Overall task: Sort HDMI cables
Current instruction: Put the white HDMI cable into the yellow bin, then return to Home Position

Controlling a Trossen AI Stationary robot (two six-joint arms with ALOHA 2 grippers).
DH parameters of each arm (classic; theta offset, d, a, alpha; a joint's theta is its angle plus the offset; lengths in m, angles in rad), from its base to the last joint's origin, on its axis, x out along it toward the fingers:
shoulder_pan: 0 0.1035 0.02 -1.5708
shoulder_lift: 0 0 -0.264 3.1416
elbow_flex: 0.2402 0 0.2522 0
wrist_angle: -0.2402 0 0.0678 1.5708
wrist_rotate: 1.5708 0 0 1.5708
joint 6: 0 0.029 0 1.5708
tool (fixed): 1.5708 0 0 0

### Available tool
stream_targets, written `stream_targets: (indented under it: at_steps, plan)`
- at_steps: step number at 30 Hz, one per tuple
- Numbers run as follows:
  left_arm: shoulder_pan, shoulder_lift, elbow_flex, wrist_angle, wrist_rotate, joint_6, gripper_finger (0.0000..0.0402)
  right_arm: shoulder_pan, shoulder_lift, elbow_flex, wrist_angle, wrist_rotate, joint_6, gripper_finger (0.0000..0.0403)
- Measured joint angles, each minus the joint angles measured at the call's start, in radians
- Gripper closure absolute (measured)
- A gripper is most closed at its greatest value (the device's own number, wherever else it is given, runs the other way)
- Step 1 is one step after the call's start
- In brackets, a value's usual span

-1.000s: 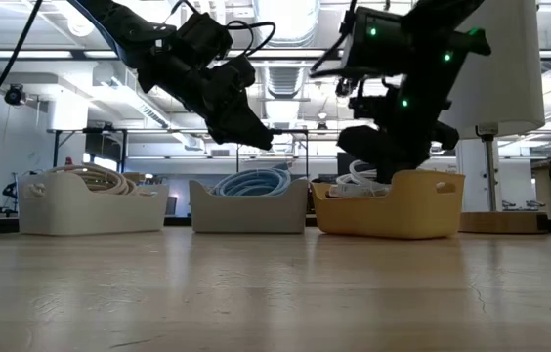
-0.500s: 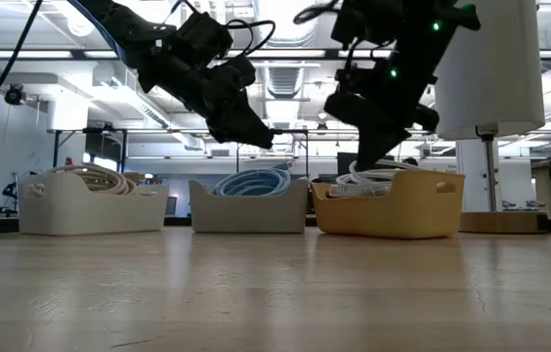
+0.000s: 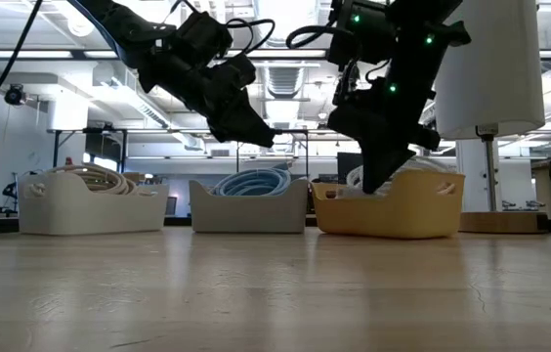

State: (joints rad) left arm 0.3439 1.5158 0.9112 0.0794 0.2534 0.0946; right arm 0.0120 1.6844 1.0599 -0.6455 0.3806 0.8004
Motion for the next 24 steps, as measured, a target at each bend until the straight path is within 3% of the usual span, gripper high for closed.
stream_targets:
  at_steps: [5,18,24]
  plan:
    - [0.000,0.000,0.000,0.004,0.000,0.002,0.0229,-0.010,0.000,-0.001,-0.006,0.095,-0.002,0.0395]
    - [-0.002,0.000,0.000,0.017,0.000,0.002,0.0229,0.003,-0.035,0.062,-0.005,0.093,-0.092,0.0394]
    - [-0.034,-0.068,0.000,-0.001,0.000,0.004,0.0229,0.073,-0.143,0.095,-0.005,0.110,-0.230,0.0394]
